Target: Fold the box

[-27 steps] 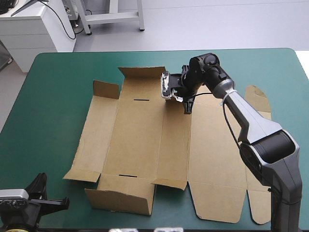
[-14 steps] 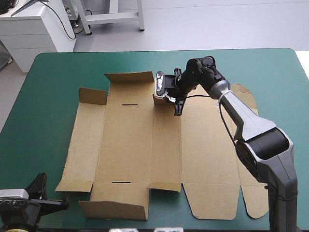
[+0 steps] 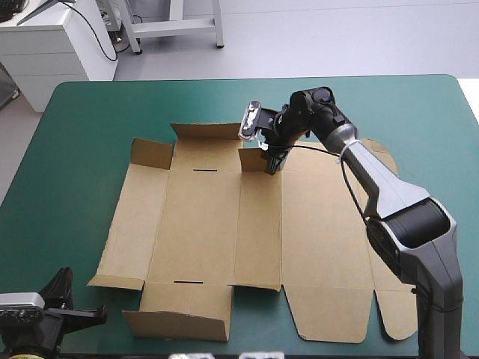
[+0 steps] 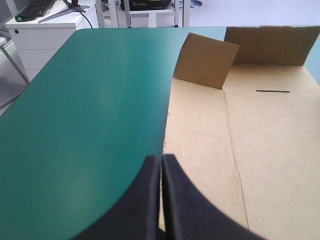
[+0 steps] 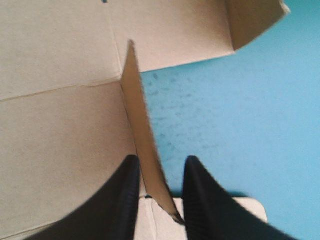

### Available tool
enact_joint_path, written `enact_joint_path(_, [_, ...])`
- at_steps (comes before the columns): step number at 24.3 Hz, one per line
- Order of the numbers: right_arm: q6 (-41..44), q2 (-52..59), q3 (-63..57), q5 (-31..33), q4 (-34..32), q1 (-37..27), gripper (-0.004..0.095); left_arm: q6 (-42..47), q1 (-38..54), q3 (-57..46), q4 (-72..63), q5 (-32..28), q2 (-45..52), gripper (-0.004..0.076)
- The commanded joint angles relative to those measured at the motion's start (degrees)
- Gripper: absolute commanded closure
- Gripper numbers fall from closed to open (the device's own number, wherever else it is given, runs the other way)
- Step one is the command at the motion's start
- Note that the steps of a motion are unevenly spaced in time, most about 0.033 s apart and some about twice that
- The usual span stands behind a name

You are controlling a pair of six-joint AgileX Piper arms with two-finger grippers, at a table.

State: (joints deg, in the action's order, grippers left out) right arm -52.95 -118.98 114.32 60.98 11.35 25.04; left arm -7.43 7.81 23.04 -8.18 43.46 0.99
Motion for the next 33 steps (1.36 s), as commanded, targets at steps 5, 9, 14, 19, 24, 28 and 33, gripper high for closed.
enact_joint_path(5, [29.0, 14.1, 0.3, -1.1, -6.1, -6.0, 0.0907, 0.1, -0.3, 1.2, -0.3, -4.3, 0.4, 0.0731])
enact_joint_path(9, [39.1, 22.4, -15.1, -4.0, -6.2, -11.1, 0.0906, 0.1, -0.3, 1.2, -0.3, -4.3, 0.3, 0.0731])
enact_joint_path(14, [41.8, 34.9, -38.1, -16.3, -4.6, -15.5, 0.0908, 0.1, -0.3, 1.2, -0.3, -4.3, 0.0, 0.0731])
enact_joint_path(19, [40.9, 43.6, -51.0, -20.9, -1.8, -19.4, 0.0908, 0.0, -0.3, 1.3, -0.3, -3.5, -0.2, 0.0731])
enact_joint_path(24, [29.5, 51.8, -60.5, -23.1, 13.8, -27.2, 0.0910, 0.0, -0.3, 5.0, -0.3, 2.6, -7.6, 0.0731])
enact_joint_path(28, [25.1, 55.5, -64.7, -23.4, 18.4, -31.2, 0.0910, 0.0, -0.3, 9.7, -0.3, 4.5, -16.4, 0.0731])
enact_joint_path(33, [24.1, 59.6, -68.3, -25.8, 19.6, -32.2, 0.0910, 0.0, -0.3, 16.1, -0.3, 7.3, -28.6, 0.0731])
